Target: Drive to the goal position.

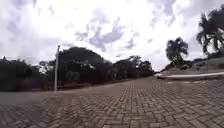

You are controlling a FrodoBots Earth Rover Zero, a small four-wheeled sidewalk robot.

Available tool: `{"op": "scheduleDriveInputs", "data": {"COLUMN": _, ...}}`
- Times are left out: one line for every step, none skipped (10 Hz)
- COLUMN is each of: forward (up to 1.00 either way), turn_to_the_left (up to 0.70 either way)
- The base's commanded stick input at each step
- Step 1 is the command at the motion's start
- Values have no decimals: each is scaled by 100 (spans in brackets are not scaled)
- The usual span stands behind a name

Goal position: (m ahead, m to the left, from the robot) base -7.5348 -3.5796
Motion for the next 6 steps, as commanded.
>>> {"op": "scheduleDriveInputs", "data": {"forward": 85, "turn_to_the_left": -27}}
{"op": "scheduleDriveInputs", "data": {"forward": 85, "turn_to_the_left": -27}}
{"op": "scheduleDriveInputs", "data": {"forward": 85, "turn_to_the_left": -27}}
{"op": "scheduleDriveInputs", "data": {"forward": 85, "turn_to_the_left": -27}}
{"op": "scheduleDriveInputs", "data": {"forward": 85, "turn_to_the_left": -27}}
{"op": "scheduleDriveInputs", "data": {"forward": 85, "turn_to_the_left": -27}}
